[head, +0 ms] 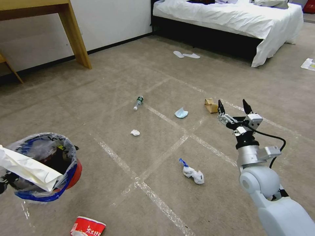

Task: Pick up the trash bin and place the garbage on the floor into it.

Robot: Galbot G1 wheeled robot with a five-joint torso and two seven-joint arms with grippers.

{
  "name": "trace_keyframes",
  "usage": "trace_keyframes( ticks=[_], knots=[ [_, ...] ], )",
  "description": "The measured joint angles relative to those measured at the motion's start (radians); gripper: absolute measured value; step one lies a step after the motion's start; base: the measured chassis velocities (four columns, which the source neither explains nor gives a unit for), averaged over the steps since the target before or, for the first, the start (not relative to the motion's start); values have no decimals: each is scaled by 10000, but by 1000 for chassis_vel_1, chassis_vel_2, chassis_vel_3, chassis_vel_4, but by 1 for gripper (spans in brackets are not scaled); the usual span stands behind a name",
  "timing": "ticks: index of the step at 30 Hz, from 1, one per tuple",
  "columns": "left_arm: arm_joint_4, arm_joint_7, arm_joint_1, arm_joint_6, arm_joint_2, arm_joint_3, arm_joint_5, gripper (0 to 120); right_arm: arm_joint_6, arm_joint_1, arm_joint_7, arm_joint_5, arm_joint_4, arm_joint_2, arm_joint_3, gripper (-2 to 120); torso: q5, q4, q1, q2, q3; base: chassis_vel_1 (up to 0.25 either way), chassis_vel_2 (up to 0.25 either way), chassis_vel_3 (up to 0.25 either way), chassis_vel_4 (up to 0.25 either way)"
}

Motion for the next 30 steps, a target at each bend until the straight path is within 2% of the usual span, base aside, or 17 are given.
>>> trace_keyframes(
  ticks=[1,6,15,30],
  knots=[
    [-70,2,42,0,-22,5,0,0,-540,406,430,383,7,-219,-103,100,-1,1,0,0,0,0,0,0,0],
    [-99,-23,48,0,-12,16,-14,0,-840,749,567,661,76,-413,-106,100,-2,2,0,0,0,0,0,0,0],
    [-169,-98,31,0,65,55,-156,0,-336,548,-181,376,-35,-478,92,100,-1,0,0,0,0,0,0,0,0],
    [-223,-140,100,-1,-2,54,-136,0,-144,912,-263,141,-1052,-248,-702,100,-2,1,-1,0,-1,-16,11,16,-14]
  ],
)
